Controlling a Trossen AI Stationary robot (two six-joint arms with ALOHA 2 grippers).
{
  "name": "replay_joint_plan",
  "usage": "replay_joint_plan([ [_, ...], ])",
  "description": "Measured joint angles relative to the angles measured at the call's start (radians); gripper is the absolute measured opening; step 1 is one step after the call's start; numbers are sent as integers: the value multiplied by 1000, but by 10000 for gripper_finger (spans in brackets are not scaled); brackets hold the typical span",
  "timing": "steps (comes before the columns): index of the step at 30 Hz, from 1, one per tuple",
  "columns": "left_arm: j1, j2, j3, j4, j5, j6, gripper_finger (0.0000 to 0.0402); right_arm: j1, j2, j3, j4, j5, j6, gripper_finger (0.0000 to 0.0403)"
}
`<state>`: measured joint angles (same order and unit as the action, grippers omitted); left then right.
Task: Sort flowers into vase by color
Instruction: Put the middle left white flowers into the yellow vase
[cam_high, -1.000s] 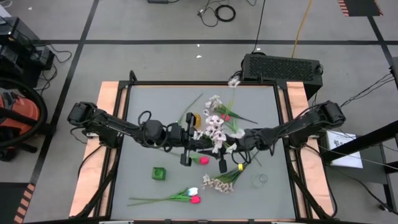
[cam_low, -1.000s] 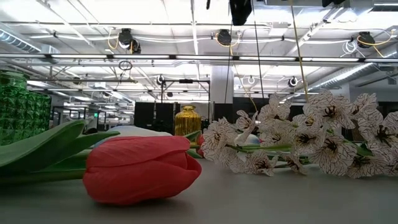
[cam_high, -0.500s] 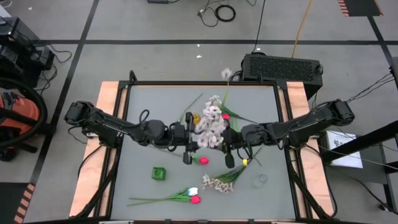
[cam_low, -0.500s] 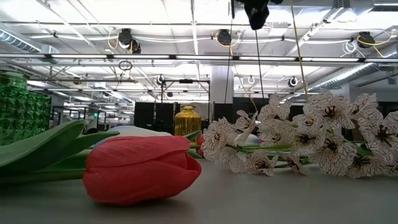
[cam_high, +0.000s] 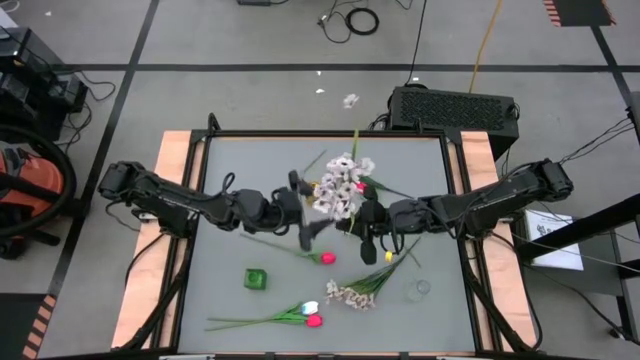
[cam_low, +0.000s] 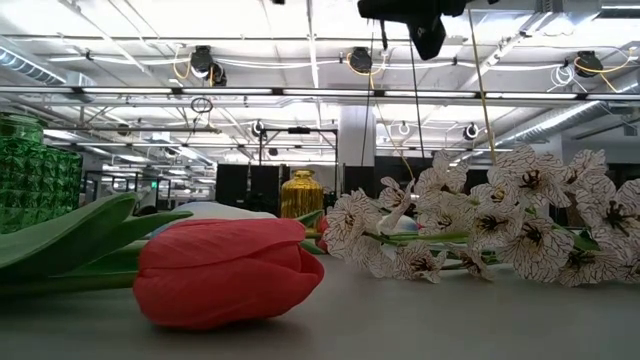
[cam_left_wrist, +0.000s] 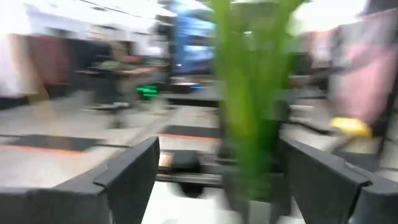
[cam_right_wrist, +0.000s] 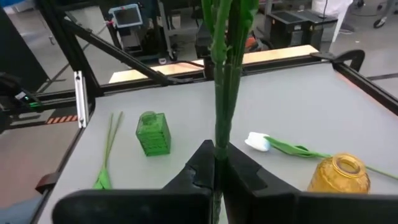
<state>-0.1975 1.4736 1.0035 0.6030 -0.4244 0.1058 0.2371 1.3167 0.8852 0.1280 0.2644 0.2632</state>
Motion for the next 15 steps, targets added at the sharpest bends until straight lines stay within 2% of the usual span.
replay_joint_plan([
  [2, 3, -1, 0, -5, -61, 60, 329, -1, 0, 0, 3, 5, 8, 6],
  [4, 2, -1, 0, -40, -73, 114, 329, -1, -2, 0, 0, 6, 8, 7],
  [9, -5, -1, 0, -95, -71, 39, 329, 0, -3, 0, -4, 2, -16, 8],
  [15, 4, -3, 0, -102, 82, -108, 329, -6, -5, 0, -8, -3, -22, 8],
])
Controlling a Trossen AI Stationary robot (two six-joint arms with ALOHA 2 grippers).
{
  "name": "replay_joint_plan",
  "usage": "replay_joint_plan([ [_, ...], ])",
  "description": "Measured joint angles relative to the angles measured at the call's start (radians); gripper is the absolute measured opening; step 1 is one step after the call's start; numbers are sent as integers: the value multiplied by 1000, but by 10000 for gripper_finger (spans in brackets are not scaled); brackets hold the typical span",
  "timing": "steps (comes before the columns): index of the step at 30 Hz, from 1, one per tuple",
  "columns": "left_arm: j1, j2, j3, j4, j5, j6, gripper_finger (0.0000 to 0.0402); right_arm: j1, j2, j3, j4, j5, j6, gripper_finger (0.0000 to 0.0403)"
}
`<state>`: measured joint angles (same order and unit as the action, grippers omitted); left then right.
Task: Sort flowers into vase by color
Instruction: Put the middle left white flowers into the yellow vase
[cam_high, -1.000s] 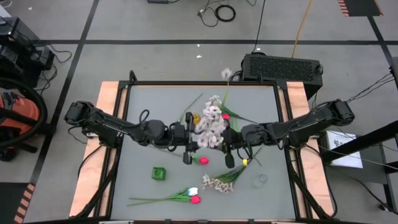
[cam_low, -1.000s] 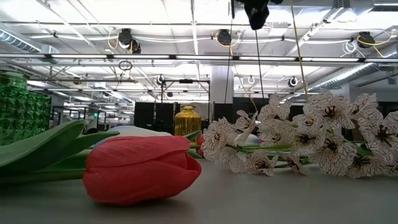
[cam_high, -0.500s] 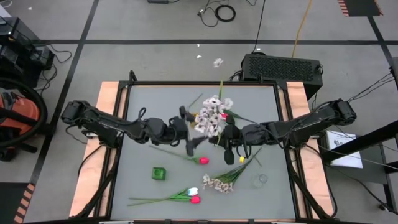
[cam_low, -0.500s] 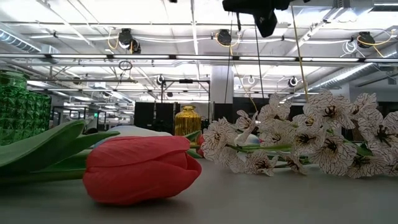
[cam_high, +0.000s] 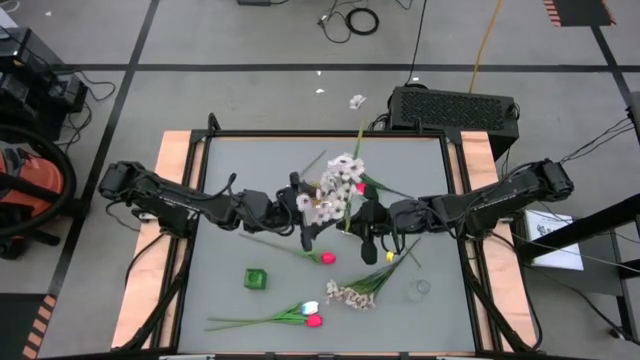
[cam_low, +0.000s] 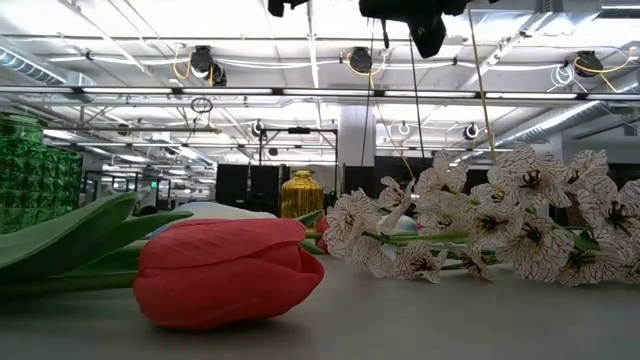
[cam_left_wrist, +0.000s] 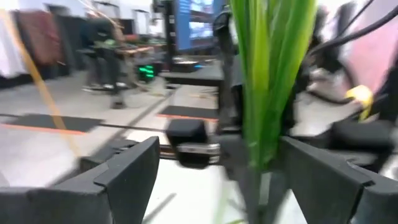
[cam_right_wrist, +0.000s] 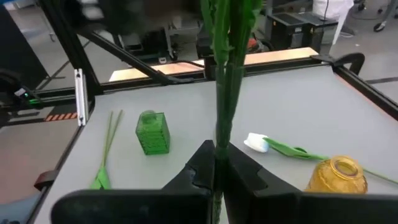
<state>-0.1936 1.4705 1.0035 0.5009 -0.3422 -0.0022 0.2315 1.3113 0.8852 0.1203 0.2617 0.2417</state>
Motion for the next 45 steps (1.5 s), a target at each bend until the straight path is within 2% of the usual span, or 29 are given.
replay_joint_plan([
  [6, 10, -2, 0, 38, 162, -69, 329, 0, 0, 0, -5, 2, 0, 8],
  [18, 53, 2, 0, 76, 204, -71, 329, 0, 0, 0, -26, 2, 2, 8],
  [24, 102, 2, 0, 139, 406, -97, 329, 0, 0, 0, -27, 2, 1, 8],
  [26, 102, 2, 0, 168, 444, -97, 329, 0, 0, 0, -27, 2, 1, 9],
  [36, 140, 9, 0, 221, 390, -91, 329, 0, 0, 0, -27, 3, 7, 9],
  [45, 165, 132, 43, 355, 390, -146, 328, -3, 0, 0, -27, 3, 5, 9],
])
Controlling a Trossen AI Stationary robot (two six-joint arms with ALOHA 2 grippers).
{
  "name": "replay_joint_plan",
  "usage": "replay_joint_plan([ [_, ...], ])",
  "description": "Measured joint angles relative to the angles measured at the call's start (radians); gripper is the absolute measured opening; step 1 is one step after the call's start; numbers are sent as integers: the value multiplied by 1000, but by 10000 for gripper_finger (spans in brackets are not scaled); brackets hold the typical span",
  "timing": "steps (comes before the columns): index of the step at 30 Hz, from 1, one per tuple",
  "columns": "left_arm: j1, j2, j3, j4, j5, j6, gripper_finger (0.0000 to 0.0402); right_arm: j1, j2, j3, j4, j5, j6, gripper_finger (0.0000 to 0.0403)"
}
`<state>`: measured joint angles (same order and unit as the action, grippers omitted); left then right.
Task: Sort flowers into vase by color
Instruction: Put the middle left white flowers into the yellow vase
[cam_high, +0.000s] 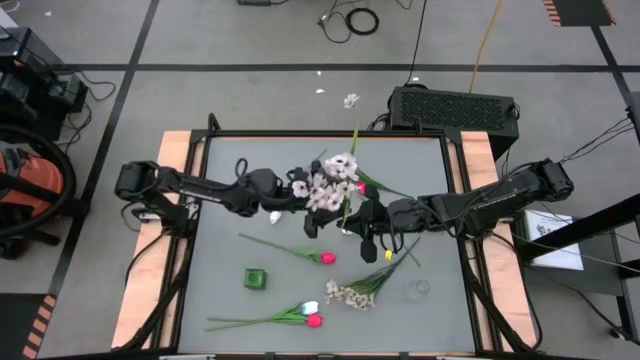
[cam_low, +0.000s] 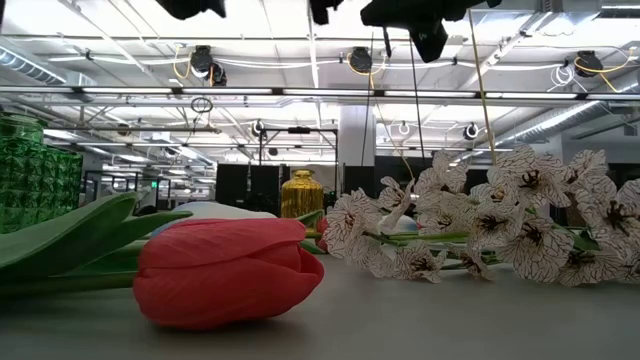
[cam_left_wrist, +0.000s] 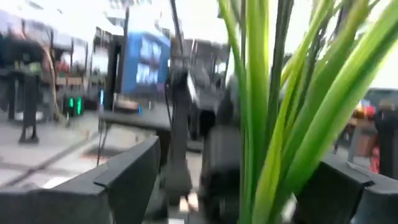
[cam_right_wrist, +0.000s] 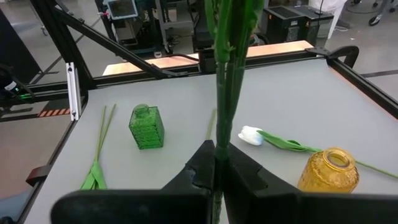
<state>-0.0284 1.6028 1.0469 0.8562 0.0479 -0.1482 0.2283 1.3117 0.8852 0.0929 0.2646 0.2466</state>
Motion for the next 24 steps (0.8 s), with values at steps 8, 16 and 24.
replay_joint_plan([
  [8, -2, 6, 10, 50, 37, 6, 249, 0, 0, 0, -19, -2, 3, 9],
  [16, 37, 6, 10, 50, 215, -5, 70, 0, 0, 0, -23, -3, 3, 9],
  [24, 97, -2, 9, 25, 340, -68, 24, -7, 1, 0, -49, 3, 87, 42],
])
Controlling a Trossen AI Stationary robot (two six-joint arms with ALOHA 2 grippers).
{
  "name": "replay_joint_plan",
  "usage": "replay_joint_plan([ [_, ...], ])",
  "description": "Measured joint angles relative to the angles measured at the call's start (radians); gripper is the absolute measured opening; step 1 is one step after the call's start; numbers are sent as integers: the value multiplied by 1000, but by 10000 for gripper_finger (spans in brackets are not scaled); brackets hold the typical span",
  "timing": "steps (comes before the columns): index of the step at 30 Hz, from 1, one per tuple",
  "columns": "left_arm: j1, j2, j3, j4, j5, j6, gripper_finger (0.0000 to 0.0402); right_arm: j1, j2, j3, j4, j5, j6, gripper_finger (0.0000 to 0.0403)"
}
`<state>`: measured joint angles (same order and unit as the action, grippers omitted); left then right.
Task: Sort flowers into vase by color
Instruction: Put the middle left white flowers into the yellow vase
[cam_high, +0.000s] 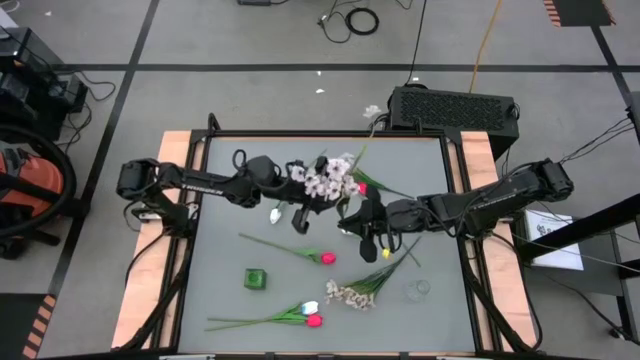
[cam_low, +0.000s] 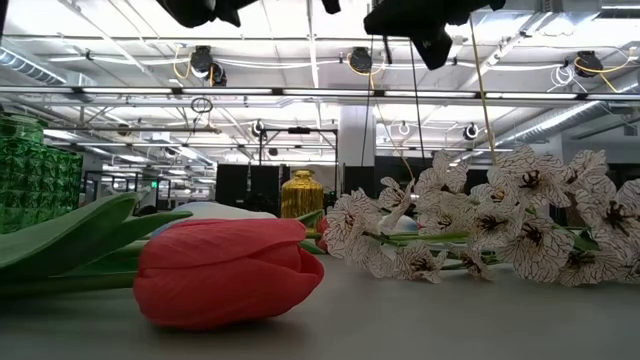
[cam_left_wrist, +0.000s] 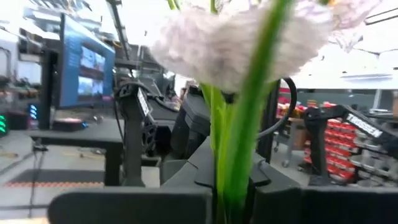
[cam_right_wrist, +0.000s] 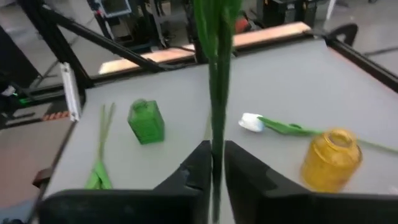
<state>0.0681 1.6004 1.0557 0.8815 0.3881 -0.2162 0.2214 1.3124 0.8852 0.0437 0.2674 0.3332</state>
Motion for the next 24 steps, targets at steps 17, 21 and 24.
replay_joint_plan([
  [17, 297, -88, -44, -244, 22, -40, 21, 1, -195, 0, -447, 23, 79, 188],
  [21, 344, -88, -99, -231, 10, -92, 20, 2, -241, 0, -529, 24, 101, 189],
  [24, 364, -88, -143, -225, -46, -85, 20, 3, -258, 0, -537, 29, 101, 185],
])
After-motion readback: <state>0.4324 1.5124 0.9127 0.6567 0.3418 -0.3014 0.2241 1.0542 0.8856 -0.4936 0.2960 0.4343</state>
